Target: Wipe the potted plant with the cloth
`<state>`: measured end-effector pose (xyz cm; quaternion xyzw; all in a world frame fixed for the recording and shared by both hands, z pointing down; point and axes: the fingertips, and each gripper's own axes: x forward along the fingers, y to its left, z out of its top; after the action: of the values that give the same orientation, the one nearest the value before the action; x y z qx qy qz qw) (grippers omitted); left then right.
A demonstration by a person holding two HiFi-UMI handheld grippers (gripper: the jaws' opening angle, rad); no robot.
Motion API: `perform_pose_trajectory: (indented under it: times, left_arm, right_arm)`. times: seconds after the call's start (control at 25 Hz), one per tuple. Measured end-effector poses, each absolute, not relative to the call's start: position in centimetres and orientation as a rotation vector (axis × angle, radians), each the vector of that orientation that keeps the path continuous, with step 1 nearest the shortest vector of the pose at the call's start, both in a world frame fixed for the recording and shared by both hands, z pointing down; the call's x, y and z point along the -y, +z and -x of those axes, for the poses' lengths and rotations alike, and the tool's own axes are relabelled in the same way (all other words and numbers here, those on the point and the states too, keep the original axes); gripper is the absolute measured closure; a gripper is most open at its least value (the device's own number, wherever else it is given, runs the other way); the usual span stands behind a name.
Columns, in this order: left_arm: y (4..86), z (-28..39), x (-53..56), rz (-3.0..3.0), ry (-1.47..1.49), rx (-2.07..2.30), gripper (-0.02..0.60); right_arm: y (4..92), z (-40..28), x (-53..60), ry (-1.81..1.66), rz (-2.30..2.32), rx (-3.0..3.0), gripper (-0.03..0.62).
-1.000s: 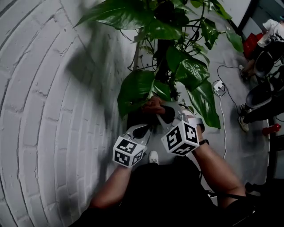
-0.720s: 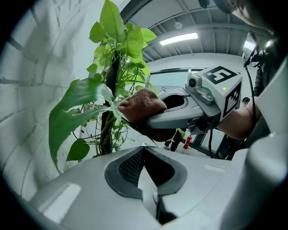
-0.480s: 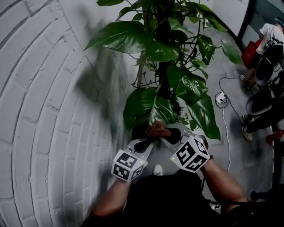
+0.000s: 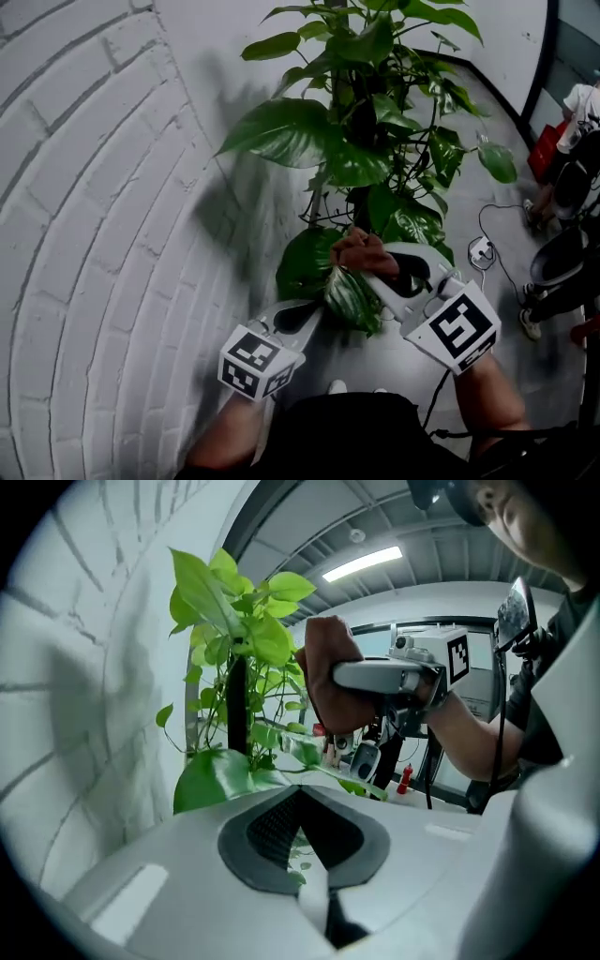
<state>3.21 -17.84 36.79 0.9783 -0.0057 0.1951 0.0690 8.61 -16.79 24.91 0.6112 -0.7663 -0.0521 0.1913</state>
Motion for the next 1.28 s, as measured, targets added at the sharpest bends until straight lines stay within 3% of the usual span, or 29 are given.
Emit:
perform_pose_trajectory:
  times: [0.24, 0.56, 0.92, 1.28]
  left_arm:
    - [32.2, -6.8, 20.3, -3.035, 0.494, 0.095, 0.565]
    - [30.1, -12.0, 24.7, -3.072, 0.48, 0.255, 0.565]
    - [27.8, -16.7, 28.8, -3.096, 0.482, 0.379, 0.565]
    - [25.9, -18.6, 29.8, -3.165, 0.46, 0.417, 0.565]
  right_arm:
    - [17.9, -12.9, 17.7, -0.3, -1.821, 2.068, 0.525]
    - [14.9, -17.8, 22.6, -0.383, -1.83, 1.931, 0.525]
    - [15.9, -20.9, 29.1, -0.317, -1.777, 1.88, 0.525]
    - [18.6, -19.4, 31.3, -0.292, -1.645, 1.902, 0.525]
